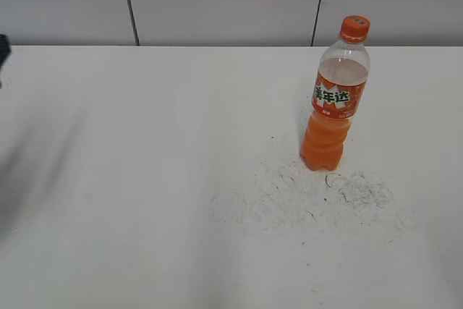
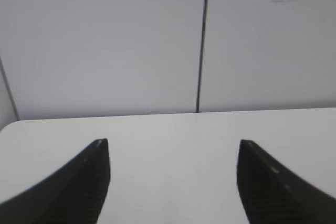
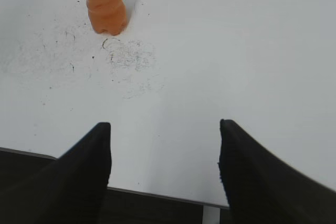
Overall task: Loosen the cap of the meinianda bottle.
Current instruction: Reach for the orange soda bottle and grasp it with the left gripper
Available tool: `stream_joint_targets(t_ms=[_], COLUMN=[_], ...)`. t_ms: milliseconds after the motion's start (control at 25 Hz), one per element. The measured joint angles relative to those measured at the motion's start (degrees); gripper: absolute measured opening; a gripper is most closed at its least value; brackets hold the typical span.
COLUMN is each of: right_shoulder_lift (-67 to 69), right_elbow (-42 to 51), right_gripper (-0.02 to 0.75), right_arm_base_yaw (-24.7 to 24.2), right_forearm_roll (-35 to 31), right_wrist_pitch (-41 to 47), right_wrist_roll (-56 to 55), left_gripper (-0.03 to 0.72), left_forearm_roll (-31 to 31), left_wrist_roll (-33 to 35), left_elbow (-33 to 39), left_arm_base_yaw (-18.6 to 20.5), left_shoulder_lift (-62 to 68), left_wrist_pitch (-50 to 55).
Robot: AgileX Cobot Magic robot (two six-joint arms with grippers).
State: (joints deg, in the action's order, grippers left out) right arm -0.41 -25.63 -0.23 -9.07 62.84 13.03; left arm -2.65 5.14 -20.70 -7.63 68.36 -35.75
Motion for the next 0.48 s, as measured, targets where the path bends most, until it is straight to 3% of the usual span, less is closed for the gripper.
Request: stream_joint_targets(t_ms=[160, 480], right_shoulder_lift=[0.0, 0.0], right_elbow=[0.0, 0.0], right_gripper=[0.477, 0.477], right_arm_base_yaw=[0.0, 0.0], right_forearm_roll=[0.0, 0.0], right_wrist_pitch=[0.0, 0.0], right_wrist_roll=[0.0, 0.0], left_gripper=[0.578, 0.564], left_forearm_roll=[7.2, 36.2], left_wrist_roll=[-5.7, -22.5], left_elbow=[-1.0, -13.0], left_arm_base_yaw=[-3.5, -3.9], left_shoulder_lift=[15.1, 37.3], left_wrist_pitch=[-11.2, -22.2])
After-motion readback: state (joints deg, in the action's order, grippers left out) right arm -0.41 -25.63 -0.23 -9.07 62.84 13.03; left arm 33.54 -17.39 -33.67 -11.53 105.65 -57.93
